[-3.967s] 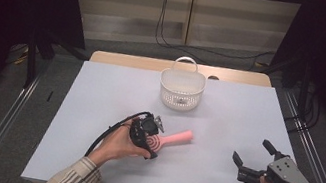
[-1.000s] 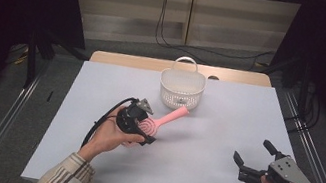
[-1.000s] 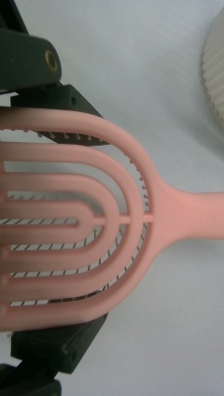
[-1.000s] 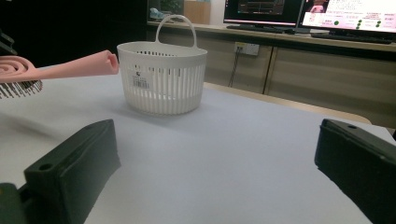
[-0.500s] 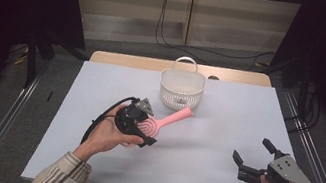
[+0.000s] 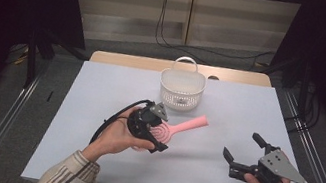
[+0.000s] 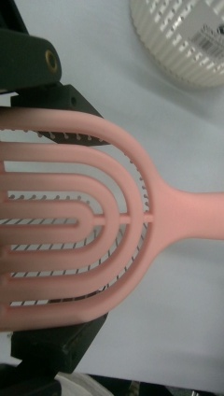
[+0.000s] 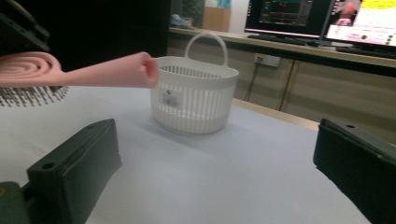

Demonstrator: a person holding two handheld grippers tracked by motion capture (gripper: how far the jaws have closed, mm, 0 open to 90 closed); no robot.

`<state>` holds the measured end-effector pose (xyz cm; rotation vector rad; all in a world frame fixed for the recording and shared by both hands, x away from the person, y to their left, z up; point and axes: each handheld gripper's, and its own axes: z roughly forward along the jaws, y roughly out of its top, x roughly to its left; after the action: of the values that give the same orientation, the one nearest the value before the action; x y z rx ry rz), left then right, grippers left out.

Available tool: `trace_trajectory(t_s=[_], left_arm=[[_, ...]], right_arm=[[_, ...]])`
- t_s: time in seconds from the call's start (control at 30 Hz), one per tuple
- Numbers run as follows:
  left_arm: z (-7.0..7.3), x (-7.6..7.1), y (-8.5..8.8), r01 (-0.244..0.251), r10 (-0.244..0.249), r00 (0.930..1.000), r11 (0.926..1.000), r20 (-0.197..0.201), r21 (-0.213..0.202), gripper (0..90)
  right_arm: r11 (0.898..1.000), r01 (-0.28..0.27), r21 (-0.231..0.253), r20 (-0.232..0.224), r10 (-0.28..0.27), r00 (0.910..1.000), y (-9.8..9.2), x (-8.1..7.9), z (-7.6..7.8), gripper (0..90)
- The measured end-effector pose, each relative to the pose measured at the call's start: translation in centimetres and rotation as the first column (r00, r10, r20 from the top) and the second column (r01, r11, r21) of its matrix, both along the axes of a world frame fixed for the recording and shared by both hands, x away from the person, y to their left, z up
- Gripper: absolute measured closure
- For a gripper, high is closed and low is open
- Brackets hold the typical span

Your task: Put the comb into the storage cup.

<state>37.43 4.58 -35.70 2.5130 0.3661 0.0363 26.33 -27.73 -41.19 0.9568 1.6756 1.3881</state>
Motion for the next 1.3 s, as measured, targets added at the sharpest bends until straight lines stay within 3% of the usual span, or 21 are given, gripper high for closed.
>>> trace_trajectory(t_s=[0.13, 0.33, 0.6, 0.7, 0.97, 1.07, 1.3], left_arm=[[0.3, 0.0, -0.6, 0.023, -0.023, 0.9997, 0.9997, -0.003, 0.010, 20.9], [0.9, 0.1, -1.6, 0.046, -0.046, 0.9989, 0.9986, 0.000, 0.025, 20.9], [1.0, 0.3, -2.6, 0.064, -0.064, 0.9980, 0.9971, -0.003, 0.041, 20.8], [0.7, 0.4, -2.9, 0.069, -0.068, 0.9976, 0.9967, -0.011, 0.042, 20.9], [0.5, 0.1, -3.6, 0.063, -0.062, 0.9980, 0.9958, -0.009, 0.066, 20.9], [0.5, 0.0, -3.6, 0.067, -0.066, 0.9977, 0.9952, -0.010, 0.072, 20.9], [0.3, 0.0, -3.5, 0.046, -0.048, 0.9988, 0.9933, 0.014, 0.106, 20.9]], right_arm=[[0.999, -0.032, -0.028, 0.009, 0.032, 0.9995, 0.9, 0.3, 0.2, 0.6], [0.992, -0.063, -0.112, 0.052, 0.069, 0.9962, 2.2, 0.5, 1.0, 0.1], [0.987, -0.094, -0.134, 0.038, 0.100, 0.9942, 3.3, 0.9, 1.0, 0.0], [0.979, -0.102, -0.175, 0.055, 0.113, 0.9921, 3.8, 0.9, 1.1, 0.3], [0.947, -0.126, -0.294, 0.075, 0.154, 0.9852, 5.7, 0.9, 1.1, 2.0], [0.921, -0.114, -0.373, 0.098, 0.161, 0.9821, 6.5, 1.0, 1.2, 3.0], [0.881, -0.117, -0.458, 0.098, 0.181, 0.9786, 7.5, 1.3, 1.0, 5.5]])
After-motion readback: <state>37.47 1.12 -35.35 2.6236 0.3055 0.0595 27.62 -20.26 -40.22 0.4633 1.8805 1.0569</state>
